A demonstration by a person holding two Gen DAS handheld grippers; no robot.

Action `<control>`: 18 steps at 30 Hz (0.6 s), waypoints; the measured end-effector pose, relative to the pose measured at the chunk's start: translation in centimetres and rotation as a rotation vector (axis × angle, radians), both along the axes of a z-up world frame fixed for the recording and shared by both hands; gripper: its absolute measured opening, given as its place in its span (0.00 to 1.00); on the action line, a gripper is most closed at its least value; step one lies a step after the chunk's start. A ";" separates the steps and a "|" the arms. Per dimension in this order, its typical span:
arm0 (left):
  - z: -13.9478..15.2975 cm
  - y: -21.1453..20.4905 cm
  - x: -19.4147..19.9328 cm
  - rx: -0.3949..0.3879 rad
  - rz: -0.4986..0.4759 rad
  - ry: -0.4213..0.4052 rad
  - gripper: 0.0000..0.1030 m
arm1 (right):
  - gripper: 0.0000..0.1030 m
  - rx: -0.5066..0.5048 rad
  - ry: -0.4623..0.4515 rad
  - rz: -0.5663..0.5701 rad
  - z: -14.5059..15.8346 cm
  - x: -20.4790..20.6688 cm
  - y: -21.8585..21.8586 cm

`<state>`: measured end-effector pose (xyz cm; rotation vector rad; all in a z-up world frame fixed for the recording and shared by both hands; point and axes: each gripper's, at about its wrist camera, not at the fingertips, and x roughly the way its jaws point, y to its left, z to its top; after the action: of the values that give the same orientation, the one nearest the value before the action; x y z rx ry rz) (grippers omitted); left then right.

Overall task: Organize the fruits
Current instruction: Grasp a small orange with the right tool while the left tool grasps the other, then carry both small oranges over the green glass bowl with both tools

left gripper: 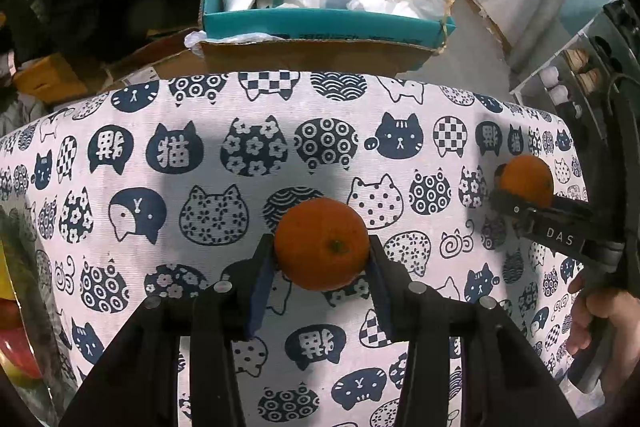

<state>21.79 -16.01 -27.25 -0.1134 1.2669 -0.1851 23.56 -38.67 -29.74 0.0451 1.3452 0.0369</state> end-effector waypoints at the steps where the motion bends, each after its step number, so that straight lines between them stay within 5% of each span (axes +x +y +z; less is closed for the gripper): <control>1: 0.1 0.0 0.0 -0.001 0.000 -0.003 0.43 | 0.61 -0.003 0.002 0.003 0.0 -0.1 0.2; 18: 4.8 2.8 -1.9 0.001 0.024 -0.093 0.43 | 0.60 -0.011 -0.103 0.049 4.7 -3.8 3.4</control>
<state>19.88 -13.19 -22.50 -0.1180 1.1728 -0.1673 19.79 -35.24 -25.03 0.0010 1.2436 0.0726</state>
